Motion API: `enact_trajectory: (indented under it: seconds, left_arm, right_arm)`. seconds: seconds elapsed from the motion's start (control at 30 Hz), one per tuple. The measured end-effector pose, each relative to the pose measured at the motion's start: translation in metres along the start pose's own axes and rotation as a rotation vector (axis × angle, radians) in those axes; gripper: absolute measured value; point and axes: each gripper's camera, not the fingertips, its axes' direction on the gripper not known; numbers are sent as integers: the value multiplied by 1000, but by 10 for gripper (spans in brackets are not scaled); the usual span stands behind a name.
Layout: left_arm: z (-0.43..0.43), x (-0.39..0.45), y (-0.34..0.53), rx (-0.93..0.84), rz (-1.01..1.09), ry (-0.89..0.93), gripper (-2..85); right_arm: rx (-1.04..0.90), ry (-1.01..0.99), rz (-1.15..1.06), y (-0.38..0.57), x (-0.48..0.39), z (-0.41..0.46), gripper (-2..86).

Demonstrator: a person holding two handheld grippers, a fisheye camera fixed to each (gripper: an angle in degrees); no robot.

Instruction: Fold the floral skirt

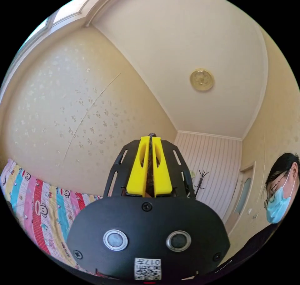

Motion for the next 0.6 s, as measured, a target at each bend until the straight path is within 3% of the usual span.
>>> enact_trajectory:
  seconds: [0.1,0.2,0.33,0.47,0.6]
  left_arm:
    - [-14,-29,45,-108,80,-182,4]
    - [-41,-68,121,-243,8,-291,30]
    - [-116,-110,210,-214,-150,-143,65]
    - [-141,-110,252,-333,-211,-24,98]
    - [-116,-60,260,-502,-12,108,142]
  right_arm:
    - [122,12,-115,-34,-25,-5,16]
    - [157,-1,-165,-62,-42,1,13]
    - [23,187,-187,-93,-60,34,10]
    - [-326,236,-224,-118,-67,115,8]
    - [-448,118,-263,-126,-67,191,7]
